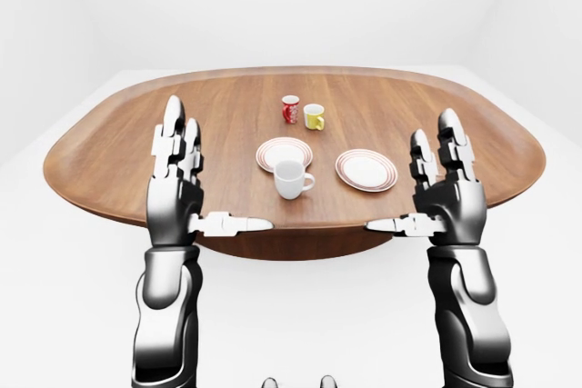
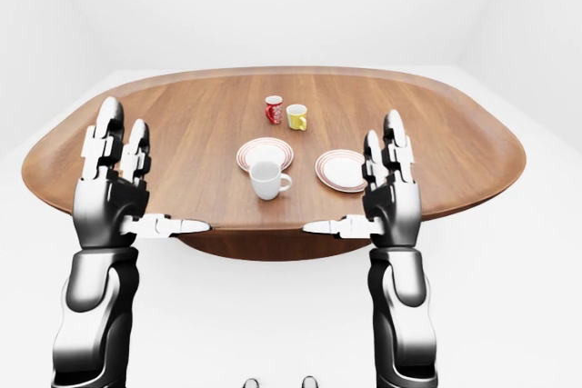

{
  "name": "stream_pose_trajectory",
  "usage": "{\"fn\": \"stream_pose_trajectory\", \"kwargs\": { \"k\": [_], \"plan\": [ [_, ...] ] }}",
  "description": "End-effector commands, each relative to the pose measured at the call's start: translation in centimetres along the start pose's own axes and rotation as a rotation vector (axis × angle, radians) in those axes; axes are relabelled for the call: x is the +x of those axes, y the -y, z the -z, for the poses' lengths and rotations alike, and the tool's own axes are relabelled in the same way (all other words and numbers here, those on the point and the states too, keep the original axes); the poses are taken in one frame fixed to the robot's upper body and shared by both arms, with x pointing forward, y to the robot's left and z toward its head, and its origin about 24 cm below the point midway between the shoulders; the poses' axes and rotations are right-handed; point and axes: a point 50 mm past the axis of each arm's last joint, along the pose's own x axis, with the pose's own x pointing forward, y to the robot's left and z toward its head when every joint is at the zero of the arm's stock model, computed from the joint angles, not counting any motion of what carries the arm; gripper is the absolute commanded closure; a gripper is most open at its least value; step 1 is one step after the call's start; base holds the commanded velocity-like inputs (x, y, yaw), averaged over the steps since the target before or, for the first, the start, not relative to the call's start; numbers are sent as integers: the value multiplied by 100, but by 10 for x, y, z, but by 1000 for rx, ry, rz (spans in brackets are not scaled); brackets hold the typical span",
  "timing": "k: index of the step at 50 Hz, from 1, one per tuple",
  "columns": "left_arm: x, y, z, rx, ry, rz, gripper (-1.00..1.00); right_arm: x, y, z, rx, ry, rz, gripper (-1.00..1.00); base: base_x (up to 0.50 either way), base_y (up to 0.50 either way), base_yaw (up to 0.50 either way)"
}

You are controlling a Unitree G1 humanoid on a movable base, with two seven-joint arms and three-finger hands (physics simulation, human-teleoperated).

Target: Put the white mug on the left plate.

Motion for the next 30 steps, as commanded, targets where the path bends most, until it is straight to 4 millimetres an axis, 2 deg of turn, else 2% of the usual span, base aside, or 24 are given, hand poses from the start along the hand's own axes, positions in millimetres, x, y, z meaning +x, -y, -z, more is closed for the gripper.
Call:
{"fn": "stream_pose_trajectory", "kwargs": {
  "k": [1,30],
  "plan": [
    [1,0,-8,-2,37,0,-100,0,0,-5,9,22,-1,-100,0,50,0],
    [1,-2,-9,-14,42,-6,-100,0,0,-4,2,18,-1,-100,0,48,0]
  ]
}}
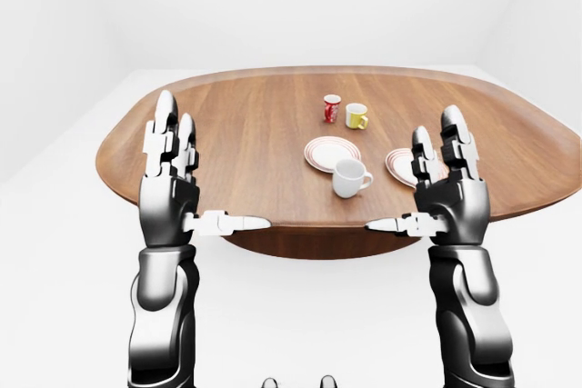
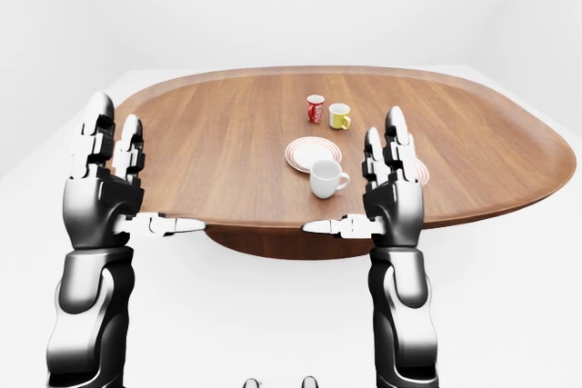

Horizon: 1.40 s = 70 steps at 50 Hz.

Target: Put the white mug on the left plate.

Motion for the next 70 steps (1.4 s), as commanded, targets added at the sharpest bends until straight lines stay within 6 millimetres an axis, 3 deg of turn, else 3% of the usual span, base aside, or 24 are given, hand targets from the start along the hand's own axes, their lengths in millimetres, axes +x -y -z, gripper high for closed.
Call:
{"fn": "stream_pose_trajectory", "kwargs": {
  "k": [1,11,70],
  "plan": [
    [0,0,-2,-4,6,1,-100,0,1,1,0,-5,8,-100,0,0,0],
    [0,-1,-3,-7,15,-4,-100,-1,2,0,29,1,13,-100,2,0,0],
    [1,0,-5,-17,24,-6,-100,-2,-2,-7,42,29,-25,-100,50,0,0]
  ]
}}
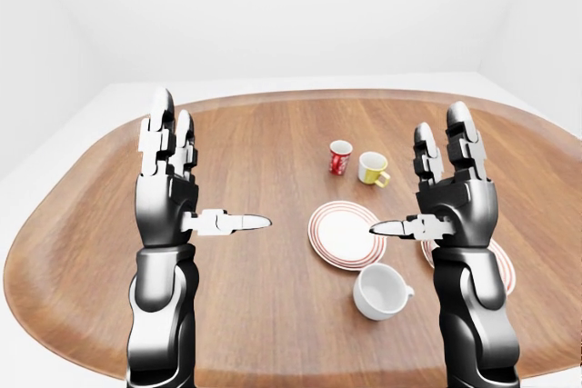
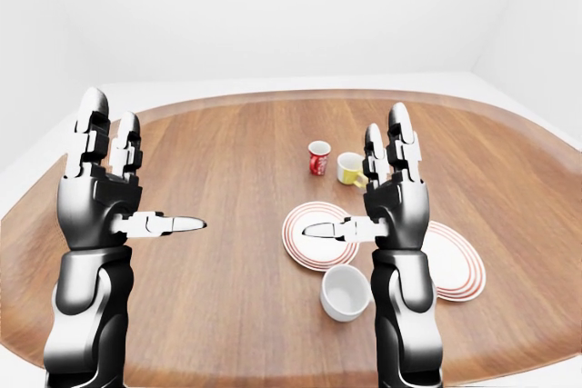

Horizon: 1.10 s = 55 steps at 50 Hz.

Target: Put the white mug on the left plate.

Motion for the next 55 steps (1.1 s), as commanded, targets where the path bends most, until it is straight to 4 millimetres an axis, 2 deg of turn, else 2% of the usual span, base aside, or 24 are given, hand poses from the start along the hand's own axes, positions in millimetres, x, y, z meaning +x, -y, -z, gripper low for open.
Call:
{"fn": "stream_pose_trajectory", "kwargs": {
  "k": [1,10,19,22,28,33,36,42,55],
  "plan": [
    [0,0,-1,-1,2,-1,-100,0,0,0,-3,-2,4,-100,50,-2,0],
    [0,0,0,0,0,0,-100,6,8,16,-79,-58,103,-100,24,-1,0],
    [0,-1,0,3,0,-1,-100,8,1,28,-187,-104,95,-100,0,0,0],
    [-1,0,0,3,-2,2,-100,5,-8,30,-205,-111,64,-100,0,0,0],
    [-1,1,1,3,-9,4,-100,3,-18,12,-138,-34,36,-100,0,0,0],
    [-1,0,2,4,-12,3,-100,2,-20,13,-160,-43,16,-100,0,0,0],
    [-1,1,2,4,-10,3,-100,-6,-22,18,-189,-83,-44,-100,0,0,0],
    [-2,2,3,4,-15,8,-100,-15,-16,28,-260,-154,-102,-100,0,0,0],
    [0,0,1,7,-5,1,-100,-8,-25,26,-373,-148,-261,-100,0,0,0]
  ]
}}
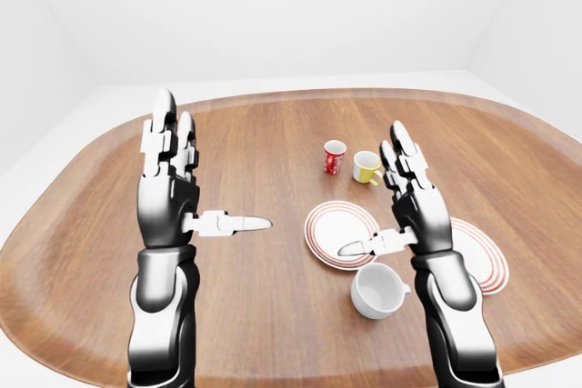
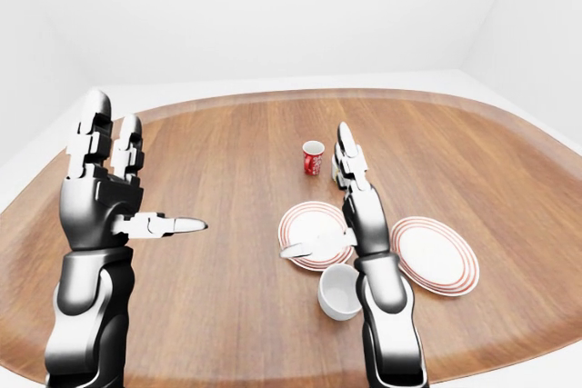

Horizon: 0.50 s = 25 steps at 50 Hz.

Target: Put the white mug on the left plate.

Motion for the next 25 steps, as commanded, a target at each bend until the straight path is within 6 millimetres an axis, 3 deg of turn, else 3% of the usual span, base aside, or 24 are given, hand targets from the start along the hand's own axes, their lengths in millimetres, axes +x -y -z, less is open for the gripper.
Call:
{"fn": "stream_pose_trajectory", "kwargs": {
  "k": [1,22,25],
  "plan": [
    [0,-1,0,2,2,-3,-100,0,-6,1,-95,-18,-113,-100,0,0,0],
    [0,0,0,2,0,-2,-100,-14,-14,11,-285,-116,-212,-100,0,0,0],
    [0,-1,1,5,-6,-2,-100,-16,-15,5,-267,-97,-209,-100,0,0,0]
  ]
}}
